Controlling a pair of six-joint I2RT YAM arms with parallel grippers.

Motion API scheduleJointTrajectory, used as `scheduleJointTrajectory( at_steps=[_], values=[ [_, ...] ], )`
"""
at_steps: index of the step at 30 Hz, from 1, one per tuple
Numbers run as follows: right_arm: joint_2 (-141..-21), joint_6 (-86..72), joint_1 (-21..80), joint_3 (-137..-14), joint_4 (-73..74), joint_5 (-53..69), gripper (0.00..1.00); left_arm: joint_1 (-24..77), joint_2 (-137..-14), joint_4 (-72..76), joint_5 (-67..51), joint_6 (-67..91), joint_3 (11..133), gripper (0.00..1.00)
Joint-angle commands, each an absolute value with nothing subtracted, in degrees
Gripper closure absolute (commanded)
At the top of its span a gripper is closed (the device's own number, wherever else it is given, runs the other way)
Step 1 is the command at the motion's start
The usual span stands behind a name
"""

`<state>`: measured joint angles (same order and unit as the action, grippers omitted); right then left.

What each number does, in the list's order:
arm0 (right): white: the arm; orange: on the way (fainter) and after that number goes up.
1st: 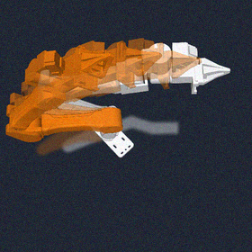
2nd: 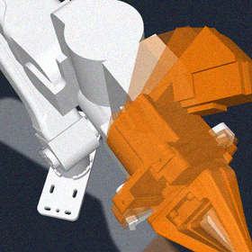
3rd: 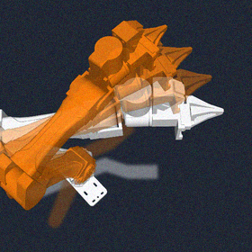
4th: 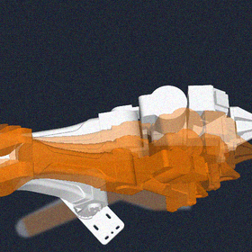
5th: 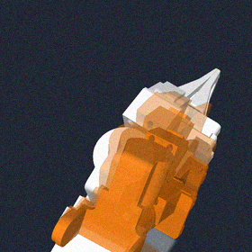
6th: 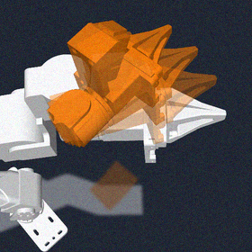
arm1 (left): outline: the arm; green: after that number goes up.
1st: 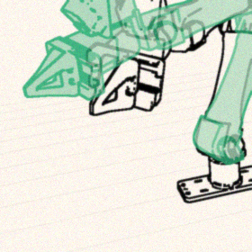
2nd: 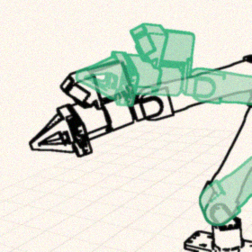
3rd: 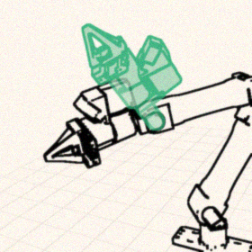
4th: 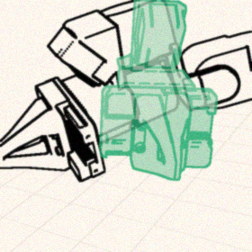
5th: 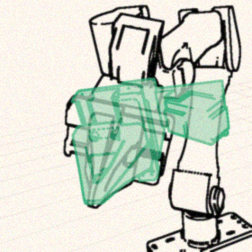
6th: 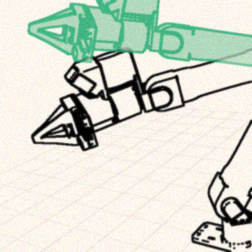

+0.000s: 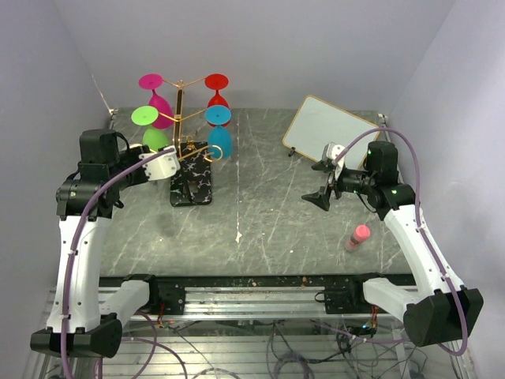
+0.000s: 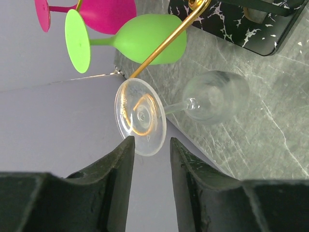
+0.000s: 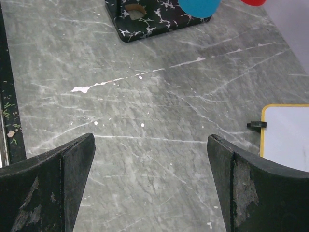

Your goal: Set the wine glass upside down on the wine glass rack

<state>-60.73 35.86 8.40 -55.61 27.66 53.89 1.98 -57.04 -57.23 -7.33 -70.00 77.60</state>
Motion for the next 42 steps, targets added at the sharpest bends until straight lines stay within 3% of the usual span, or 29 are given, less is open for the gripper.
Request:
scheduleJointTrajectory(
  at_steps=[1, 11, 15, 19, 27, 36, 42],
  values=[
    [-59.79, 36.47, 8.0, -55.8, 27.65, 52.34, 0.0, 2.35, -55.9, -60.16, -9.76, -72.55, 80.37, 0.51],
    [-59.56, 32.97, 7.97, -59.84, 29.25, 42.24, 0.0, 2.29, -55.94, -63.34, -18.27, -67.64, 86.7, 0.24],
    [-58.9, 30.11, 7.99, -61.6, 30.65, 36.92, 0.0, 2.25, -55.7, -59.7, -22.98, -58.78, 87.76, 0.08],
    [-58.14, 25.32, 7.99, -62.28, 29.61, 26.25, 0.01, 2.22, -54.9, -53.09, -26.12, -48.44, 85.39, 0.04],
    [-58.96, 18.38, 6.22, -65.83, 33.47, 7.01, 0.02, 2.27, -54.37, -34.88, -14.57, -23.36, 82.99, 0.01],
    [-59.96, 14.91, -8.65, -64.09, 34.03, 9.35, 0.14, 1.85, -53.27, -34.62, -10.52, -18.84, 83.82, 0.01],
    [-61.98, 14.99, -12.21, -62.76, 34.54, 14.47, 0.28, 1.82, -52.83, -36.27, -11.27, -18.77, 83.06, 0.02]
  ],
)
